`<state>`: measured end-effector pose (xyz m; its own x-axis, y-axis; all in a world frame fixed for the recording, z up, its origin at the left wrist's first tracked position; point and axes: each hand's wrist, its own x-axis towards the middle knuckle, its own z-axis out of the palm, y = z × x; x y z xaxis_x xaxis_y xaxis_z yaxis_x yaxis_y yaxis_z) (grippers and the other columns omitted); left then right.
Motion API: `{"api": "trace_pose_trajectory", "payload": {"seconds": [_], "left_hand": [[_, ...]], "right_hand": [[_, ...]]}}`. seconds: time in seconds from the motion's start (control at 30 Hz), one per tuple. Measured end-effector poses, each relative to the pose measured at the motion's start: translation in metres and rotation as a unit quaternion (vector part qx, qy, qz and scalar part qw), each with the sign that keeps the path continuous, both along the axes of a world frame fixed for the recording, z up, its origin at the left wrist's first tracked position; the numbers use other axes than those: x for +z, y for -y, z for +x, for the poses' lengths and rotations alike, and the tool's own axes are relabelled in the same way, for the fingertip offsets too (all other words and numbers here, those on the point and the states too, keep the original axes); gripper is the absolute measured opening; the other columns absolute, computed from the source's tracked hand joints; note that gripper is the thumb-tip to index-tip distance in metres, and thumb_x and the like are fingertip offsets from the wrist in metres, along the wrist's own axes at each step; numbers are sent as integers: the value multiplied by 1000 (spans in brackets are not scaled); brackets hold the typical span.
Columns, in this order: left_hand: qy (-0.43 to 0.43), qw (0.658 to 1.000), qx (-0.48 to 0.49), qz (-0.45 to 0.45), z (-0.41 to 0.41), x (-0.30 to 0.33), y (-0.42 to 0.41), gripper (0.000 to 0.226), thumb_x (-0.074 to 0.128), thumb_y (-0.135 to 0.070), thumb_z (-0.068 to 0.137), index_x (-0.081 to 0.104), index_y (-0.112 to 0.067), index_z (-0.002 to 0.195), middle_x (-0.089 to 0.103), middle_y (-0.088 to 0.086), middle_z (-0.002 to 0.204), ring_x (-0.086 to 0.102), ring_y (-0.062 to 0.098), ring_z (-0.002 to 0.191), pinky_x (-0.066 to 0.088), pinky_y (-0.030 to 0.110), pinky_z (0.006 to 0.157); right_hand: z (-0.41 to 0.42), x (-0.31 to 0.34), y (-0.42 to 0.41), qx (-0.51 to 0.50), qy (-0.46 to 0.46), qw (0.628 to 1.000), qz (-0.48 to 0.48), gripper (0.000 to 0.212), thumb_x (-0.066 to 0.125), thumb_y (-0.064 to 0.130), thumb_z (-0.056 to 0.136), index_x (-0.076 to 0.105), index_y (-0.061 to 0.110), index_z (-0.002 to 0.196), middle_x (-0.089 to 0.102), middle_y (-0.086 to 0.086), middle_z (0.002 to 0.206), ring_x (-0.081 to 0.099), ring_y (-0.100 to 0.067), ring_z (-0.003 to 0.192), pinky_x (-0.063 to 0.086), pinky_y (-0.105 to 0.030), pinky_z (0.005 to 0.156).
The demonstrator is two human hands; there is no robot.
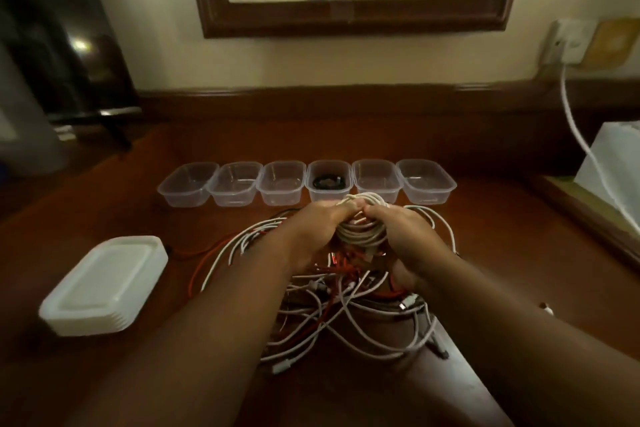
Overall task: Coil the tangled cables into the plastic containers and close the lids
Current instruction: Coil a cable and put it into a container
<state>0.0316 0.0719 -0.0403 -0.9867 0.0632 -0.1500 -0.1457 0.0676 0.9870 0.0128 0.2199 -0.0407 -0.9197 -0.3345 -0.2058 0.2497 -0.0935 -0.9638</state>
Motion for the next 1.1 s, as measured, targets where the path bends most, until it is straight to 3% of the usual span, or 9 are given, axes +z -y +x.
{"api": "trace_pose_trajectory", "payload": {"seconds": [0.1,0.17,0.33,0.47,0.53,0.63,0.77,0.9,1.1], "left_hand": [[0,998,-1,-69,22,17,6,27,55,-32,100,68,-11,111,73,14,108,68,33,106,53,49,98],[-37,978,21,-202,35,27,5,23,58,-35,98,66,-16,107,73,10,102,69,31,100,55,51,94],[-280,840,120,-449,76,45,-8,23,66,-27,92,63,-17,112,67,4,98,64,19,87,53,35,70],[-325,752,116,-562,100,54,-21,23,56,-20,95,66,-11,113,69,9,107,64,25,96,50,35,77],[-317,758,119,-558,107,61,-26,20,55,-20,95,67,-12,110,70,9,102,65,24,90,53,36,75],[-287,815,105,-493,116,68,-35,15,55,-16,96,67,-12,102,70,8,91,65,21,80,57,42,73],[-261,887,82,-372,121,73,-39,18,52,-18,100,69,-13,99,70,9,84,69,25,76,58,46,70],[-230,918,78,-312,119,75,-37,24,47,-21,104,69,-13,99,67,7,77,58,13,58,46,31,53],[-120,965,79,-222,102,77,-30,26,45,-20,105,68,-9,103,70,7,85,61,12,69,46,25,61]], "right_hand": [[26,13,2,-7,-18,1000,20,21,52,25,101,62,10,112,75,-16,93,73,-31,83,60,-42,70],[41,20,5,-10,-27,999,32,24,51,26,102,61,7,114,74,-19,95,72,-30,80,59,-39,61],[81,39,-2,-10,-45,998,42,25,51,26,102,61,4,108,73,-17,85,72,-21,61,58,-33,54],[105,50,-12,-17,-162,976,142,27,47,29,104,61,6,104,70,-15,87,72,-17,64,56,-26,51],[112,53,-12,-35,-227,961,155,24,46,29,104,60,9,108,69,-14,97,72,-22,81,62,-37,66],[120,63,-15,-82,-294,942,143,20,43,24,105,52,15,121,61,-5,101,66,-21,92,60,-45,80],[122,74,-20,-69,-346,926,132,21,40,17,105,45,21,125,58,-4,102,65,-19,92,60,-37,74],[111,77,-23,-52,-362,912,188,13,39,21,106,43,28,116,57,-2,102,63,-15,90,58,-31,70],[84,63,-7,-33,-408,896,173,20,39,14,105,42,22,123,58,-4,99,62,-16,85,47,-21,58]]}}
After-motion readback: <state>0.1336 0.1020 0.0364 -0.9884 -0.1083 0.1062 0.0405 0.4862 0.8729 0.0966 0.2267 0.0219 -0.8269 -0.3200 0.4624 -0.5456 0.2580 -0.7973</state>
